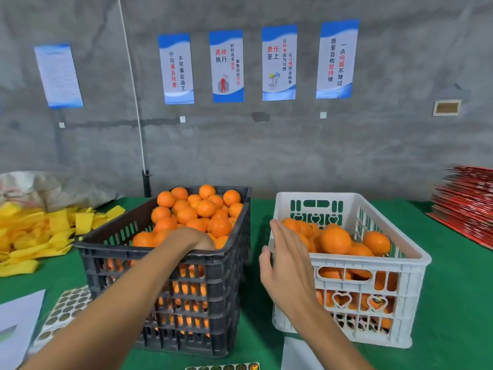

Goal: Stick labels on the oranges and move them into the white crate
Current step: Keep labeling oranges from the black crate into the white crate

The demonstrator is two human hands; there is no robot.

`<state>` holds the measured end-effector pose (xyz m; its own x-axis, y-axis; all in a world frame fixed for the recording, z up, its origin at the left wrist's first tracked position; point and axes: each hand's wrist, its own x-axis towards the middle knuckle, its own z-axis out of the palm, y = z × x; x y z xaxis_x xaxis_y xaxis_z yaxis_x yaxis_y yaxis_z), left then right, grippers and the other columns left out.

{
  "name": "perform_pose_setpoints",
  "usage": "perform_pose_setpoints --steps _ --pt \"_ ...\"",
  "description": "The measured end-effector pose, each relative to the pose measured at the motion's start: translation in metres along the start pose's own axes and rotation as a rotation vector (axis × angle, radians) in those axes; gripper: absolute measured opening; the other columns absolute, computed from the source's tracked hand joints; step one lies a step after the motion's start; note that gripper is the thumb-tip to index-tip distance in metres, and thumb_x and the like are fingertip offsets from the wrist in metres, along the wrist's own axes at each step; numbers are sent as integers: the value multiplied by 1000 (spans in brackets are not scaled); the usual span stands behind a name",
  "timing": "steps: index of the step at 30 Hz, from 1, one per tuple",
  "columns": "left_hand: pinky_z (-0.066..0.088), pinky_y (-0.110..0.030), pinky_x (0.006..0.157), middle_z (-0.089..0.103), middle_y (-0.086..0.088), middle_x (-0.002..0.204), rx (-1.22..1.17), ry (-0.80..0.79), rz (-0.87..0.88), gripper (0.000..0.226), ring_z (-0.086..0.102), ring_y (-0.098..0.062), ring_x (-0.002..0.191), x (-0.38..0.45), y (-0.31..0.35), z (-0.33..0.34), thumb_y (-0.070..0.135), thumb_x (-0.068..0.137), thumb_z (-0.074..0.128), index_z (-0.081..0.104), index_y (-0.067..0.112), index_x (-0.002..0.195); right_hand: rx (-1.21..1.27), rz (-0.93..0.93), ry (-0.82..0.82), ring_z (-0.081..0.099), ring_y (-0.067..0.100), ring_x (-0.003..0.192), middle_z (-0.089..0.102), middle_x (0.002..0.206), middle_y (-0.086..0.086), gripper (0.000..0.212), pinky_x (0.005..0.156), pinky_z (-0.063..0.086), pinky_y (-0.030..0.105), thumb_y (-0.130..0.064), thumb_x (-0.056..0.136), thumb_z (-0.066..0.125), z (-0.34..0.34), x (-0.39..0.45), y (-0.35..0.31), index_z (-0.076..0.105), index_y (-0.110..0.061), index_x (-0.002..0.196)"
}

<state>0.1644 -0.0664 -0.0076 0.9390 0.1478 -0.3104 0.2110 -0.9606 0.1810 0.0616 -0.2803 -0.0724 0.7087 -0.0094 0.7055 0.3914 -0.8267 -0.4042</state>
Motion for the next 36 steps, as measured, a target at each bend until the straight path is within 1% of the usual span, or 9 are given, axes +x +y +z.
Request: perform_pose_setpoints --steps 3,8,12,16,22,24,27,31,36 --pt "38 -35 105 46 -11 153 58 8 35 50 45 -31 139 -8 5 -2 38 108 46 49 9 148 18 12 -4 42 18 143 48 155 3 54 120 25 28 -23 102 54 10 -9 2 42 -12 153" --pt "38 -34 69 52 -10 101 -4 221 248 22 54 -27 88 -16 9 2 19 98 59 49 8 114 71 34 -24 40 15 144 46 156 0 55 121 30 31 -26 103 54 15 -14 11 41 -15 155" --pt "50 -43 76 52 -17 122 -305 837 418 61 58 -41 106 -42 26 10 36 85 77 44 6 127 123 27 -1 40 15 143 47 155 1 53 120 34 35 -25 104 51 11 -4 9 40 -15 155" --pt "50 -38 81 54 -1 111 -598 977 765 54 57 -22 100 -83 56 43 39 79 81 53 15 118 301 12 7 47 18 139 48 153 5 59 114 42 41 -17 105 51 5 7 -3 29 -14 159" --pt "53 -20 69 46 5 121 -530 851 997 63 57 -5 82 -99 58 145 47 89 72 48 23 142 254 32 -57 57 20 124 53 145 3 67 101 50 40 -25 103 52 2 -73 43 17 -21 161" --pt "54 -19 66 45 10 120 -576 607 944 61 62 -6 73 -90 47 189 53 88 71 46 33 140 132 30 -262 54 14 123 52 143 -5 61 103 48 36 -34 107 46 4 -108 72 18 -28 161" --pt "57 -18 82 54 15 122 -724 260 712 60 68 -4 93 -68 31 240 57 83 78 48 40 132 77 19 -628 55 4 110 60 127 -14 33 99 49 35 -46 110 33 9 -140 108 47 -40 139" --pt "59 -35 91 70 5 109 -1006 -15 624 53 71 -17 99 -50 14 279 68 83 74 56 38 123 120 -88 -733 37 -8 134 51 144 -19 41 111 37 23 -56 105 45 15 -161 125 66 -31 131" --pt "55 -25 86 70 10 111 -1068 -55 651 44 70 -12 101 -51 9 290 69 89 67 55 41 120 42 -169 -844 23 -3 147 34 159 -20 70 123 21 24 -84 88 45 17 -159 126 58 -39 141"
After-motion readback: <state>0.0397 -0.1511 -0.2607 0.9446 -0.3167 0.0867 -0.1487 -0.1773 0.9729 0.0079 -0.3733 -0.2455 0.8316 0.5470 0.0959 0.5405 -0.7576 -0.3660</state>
